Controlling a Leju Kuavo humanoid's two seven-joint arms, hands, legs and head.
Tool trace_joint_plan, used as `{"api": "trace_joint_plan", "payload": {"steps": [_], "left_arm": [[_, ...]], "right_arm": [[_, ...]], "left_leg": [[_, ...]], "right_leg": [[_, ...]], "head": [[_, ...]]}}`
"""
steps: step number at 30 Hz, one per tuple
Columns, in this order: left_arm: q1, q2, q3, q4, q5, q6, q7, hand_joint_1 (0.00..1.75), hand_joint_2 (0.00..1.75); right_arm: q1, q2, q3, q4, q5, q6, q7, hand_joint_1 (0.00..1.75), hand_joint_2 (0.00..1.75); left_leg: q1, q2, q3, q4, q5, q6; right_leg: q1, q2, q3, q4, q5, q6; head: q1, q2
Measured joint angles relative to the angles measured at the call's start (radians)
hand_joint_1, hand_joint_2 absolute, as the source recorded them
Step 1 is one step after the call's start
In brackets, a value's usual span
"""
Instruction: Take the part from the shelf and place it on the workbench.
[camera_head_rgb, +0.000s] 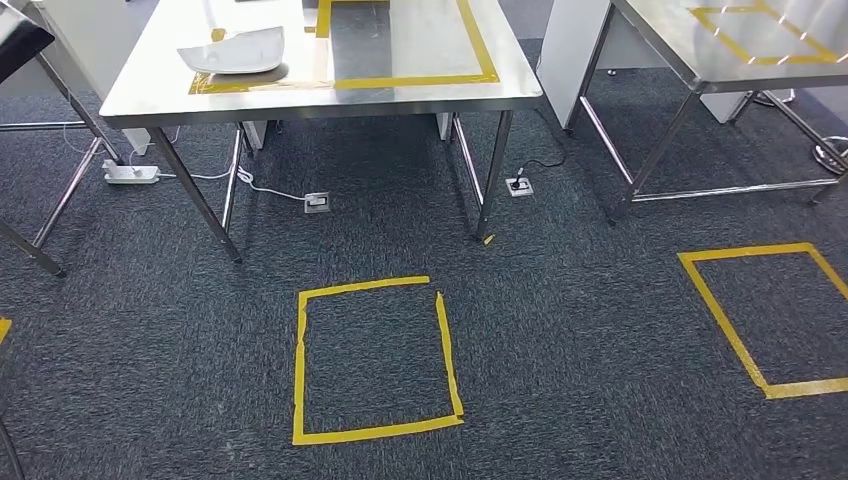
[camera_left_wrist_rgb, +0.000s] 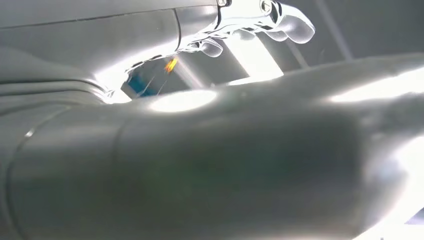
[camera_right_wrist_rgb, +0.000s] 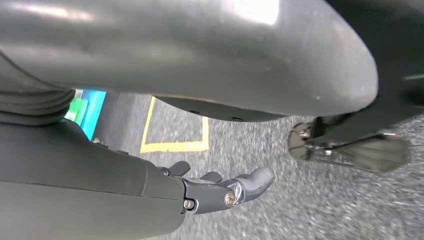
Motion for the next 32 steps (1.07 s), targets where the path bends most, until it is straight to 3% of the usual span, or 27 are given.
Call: {"api": "trace_joint_plan", "payload": {"steps": [1, 3, 4, 6, 7, 8, 11, 12, 13, 15, 16, 17, 19, 21, 23, 25, 26, 27, 28, 29, 31, 32], "left_arm": [[0.024, 0.000, 0.034, 0.006, 0.048, 0.000, -0.019, 0.00, 0.00], [0.102, -0.010, 0.149, 0.028, 0.151, 0.000, -0.071, 0.00, 0.00], [0.159, -0.020, 0.227, 0.049, 0.187, 0.000, -0.082, 0.00, 0.00], [0.297, -0.045, 0.378, 0.114, 0.231, -0.002, -0.071, 0.00, 0.00], [0.370, -0.055, 0.446, 0.155, 0.250, -0.009, -0.044, 0.00, 0.00], [0.440, -0.066, 0.506, 0.199, 0.273, -0.026, -0.006, 0.00, 0.00], [0.652, -0.115, 0.675, 0.318, 0.375, -0.107, 0.173, 0.00, 0.00], [0.722, -0.143, 0.730, 0.348, 0.423, -0.131, 0.225, 0.00, 0.00], [0.788, -0.172, 0.787, 0.375, 0.478, -0.157, 0.268, 0.00, 0.00], [0.898, -0.236, 0.899, 0.417, 0.590, -0.201, 0.348, 0.00, 0.00], [0.938, -0.268, 0.954, 0.434, 0.637, -0.221, 0.395, 0.00, 0.00], [0.969, -0.303, 1.007, 0.449, 0.676, -0.240, 0.449, 0.00, 0.00], [1.013, -0.368, 1.099, 0.474, 0.720, -0.276, 0.557, 0.00, 0.87], [1.048, -0.424, 1.164, 0.495, 0.728, -0.299, 0.636, 0.00, 1.75], [1.071, -0.471, 1.201, 0.509, 0.718, -0.314, 0.674, 0.00, 1.75], [1.085, -0.506, 1.222, 0.519, 0.702, -0.343, 0.685, 0.00, 1.75], [1.090, -0.519, 1.229, 0.523, 0.692, -0.364, 0.682, 0.00, 1.75], [1.095, -0.527, 1.232, 0.526, 0.678, -0.388, 0.674, 0.00, 1.75], [1.098, -0.532, 1.234, 0.527, 0.659, -0.414, 0.660, 0.00, 1.75], [1.100, -0.536, 1.231, 0.528, 0.634, -0.441, 0.639, 0.00, 1.75], [1.099, -0.538, 1.215, 0.528, 0.572, -0.486, 0.586, 0.00, 1.75], [1.099, -0.539, 1.209, 0.528, 0.555, -0.496, 0.571, 0.00, 1.75]], "right_arm": [[-0.001, -0.004, -0.008, -0.001, -0.014, -0.004, 0.001, 0.00, 0.00], [-0.002, -0.008, -0.026, -0.003, -0.039, -0.012, 0.003, 0.00, 0.00], [-0.001, -0.008, -0.035, -0.003, -0.047, -0.014, 0.004, 0.00, 0.00], [0.002, -0.006, -0.050, -0.004, -0.054, -0.012, 0.005, 0.00, 0.00], [0.004, -0.005, -0.056, -0.004, -0.055, -0.010, 0.005, 0.00, 0.00], [0.005, -0.006, -0.060, -0.004, -0.055, -0.009, 0.006, 0.00, 0.00], [0.010, -0.006, -0.070, -0.004, -0.048, -0.005, 0.025, 0.00, 0.00], [0.014, -0.006, -0.073, -0.004, -0.046, -0.006, 0.037, 0.00, 0.00], [0.019, -0.006, -0.075, -0.004, -0.045, -0.009, 0.048, 0.00, 0.00], [0.026, -0.010, -0.077, -0.004, -0.041, -0.014, 0.060, 0.00, 0.00], [0.028, -0.015, -0.078, -0.004, -0.038, -0.017, 0.064, 0.00, 0.00], [0.029, -0.020, -0.078, -0.004, -0.034, -0.017, 0.067, 0.00, 0.00], [0.029, -0.034, -0.078, -0.005, -0.026, -0.018, 0.071, 0.00, 0.00], [0.030, -0.047, -0.078, -0.005, -0.023, -0.017, 0.074, 0.00, 0.00], [0.035, -0.055, -0.078, -0.005, -0.024, -0.013, 0.072, 0.00, 0.00], [0.041, -0.059, -0.078, -0.005, -0.023, -0.008, 0.063, 0.00, 0.00], [0.043, -0.060, -0.078, -0.005, -0.020, -0.005, 0.057, 0.00, 0.44], [0.044, -0.060, -0.078, -0.005, -0.015, -0.002, 0.049, 0.00, 0.87], [0.044, -0.060, -0.078, -0.005, -0.010, 0.001, 0.042, 0.00, 1.31], [0.043, -0.060, -0.077, -0.005, -0.003, 0.004, 0.036, 0.00, 1.75], [0.039, -0.060, -0.075, -0.005, 0.013, 0.007, 0.030, 0.00, 1.75], [0.038, -0.060, -0.074, -0.005, 0.018, 0.008, 0.029, 0.00, 1.75]], "left_leg": [[-0.002, 0.002, -0.007, -0.001, 0.009, -0.003], [-0.002, 0.011, -0.005, -0.012, 0.026, -0.012], [-0.003, 0.016, 0.002, -0.023, 0.036, -0.019], [-0.004, 0.022, 0.014, -0.047, 0.052, -0.032], [-0.005, 0.021, 0.013, -0.046, 0.043, -0.037], [-0.005, 0.019, 0.004, -0.026, 0.014, -0.043], [-0.002, 0.010, -0.043, 0.144, -0.124, -0.058], [-0.001, 0.010, -0.047, 0.194, -0.140, -0.062], [0.001, 0.009, -0.038, 0.219, -0.132, -0.066], [0.008, 0.011, 0.035, 0.167, -0.097, -0.071], [0.010, 0.012, 0.087, 0.106, -0.104, -0.073], [0.010, 0.008, 0.122, 0.059, -0.116, -0.066], [0.006, 0.003, 0.146, 0.014, -0.151, -0.039], [0.007, 0.001, 0.133, 0.018, -0.150, -0.010], [0.008, 0.003, 0.121, 0.016, -0.134, 0.006], [0.008, 0.003, 0.102, 0.016, -0.116, 0.014], [0.006, 0.004, 0.092, 0.016, -0.108, 0.015], [0.005, 0.004, 0.083, 0.016, -0.100, 0.015], [0.003, 0.005, 0.075, 0.017, -0.093, 0.014], [0.002, 0.005, 0.068, 0.017, -0.086, 0.013], [0.000, 0.005, 0.059, 0.017, -0.074, 0.009], [0.000, 0.004, 0.057, 0.017, -0.071, 0.008]], "right_leg": [[0.006, 0.002, 0.056, -0.074, -0.001, -0.015], [0.015, 0.005, 0.126, -0.178, -0.018, -0.028], [0.017, 0.006, 0.135, -0.202, -0.020, -0.028], [0.012, 0.008, 0.138, -0.227, 0.006, -0.029], [0.008, 0.009, 0.136, -0.239, 0.022, -0.033], [0.003, 0.009, 0.131, -0.249, 0.039, -0.037], [0.001, 0.015, 0.092, -0.253, 0.077, -0.040], [0.000, 0.017, 0.078, -0.250, 0.086, -0.038], [-0.001, 0.018, 0.063, -0.245, 0.092, -0.035], [-0.005, 0.017, 0.031, -0.225, 0.098, -0.024], [-0.005, 0.014, 0.014, -0.211, 0.099, -0.016], [-0.003, 0.010, 0.000, -0.198, 0.097, -0.008], [0.001, 0.000, -0.014, -0.178, 0.090, 0.010], [-0.001, -0.007, -0.013, -0.170, 0.087, 0.023], [-0.005, -0.006, -0.024, -0.128, 0.041, 0.036], [-0.007, -0.005, -0.057, -0.016, -0.059, 0.046], [-0.007, -0.004, -0.073, 0.046, -0.103, 0.048], [-0.007, -0.004, -0.078, 0.088, -0.129, 0.048], [-0.007, -0.004, -0.065, 0.096, -0.136, 0.046], [-0.006, -0.004, -0.031, 0.065, -0.126, 0.041], [-0.002, -0.001, 0.077, -0.079, -0.086, 0.026], [0.000, 0.000, 0.109, -0.125, -0.074, 0.021]], "head": [[0.001, 0.000], [0.005, 0.000], [0.007, 0.000], [0.010, 0.000], [0.008, 0.000], [0.007, 0.000], [0.001, 0.000], [0.000, 0.000], [-0.002, 0.000], [-0.003, 0.000], [-0.004, 0.000], [-0.003, 0.000], [0.001, 0.000], [0.005, 0.000], [0.009, 0.000], [0.013, 0.000], [0.014, 0.000], [0.014, 0.000], [0.014, 0.000], [0.014, 0.000], [0.014, 0.000], [0.014, 0.000]]}}
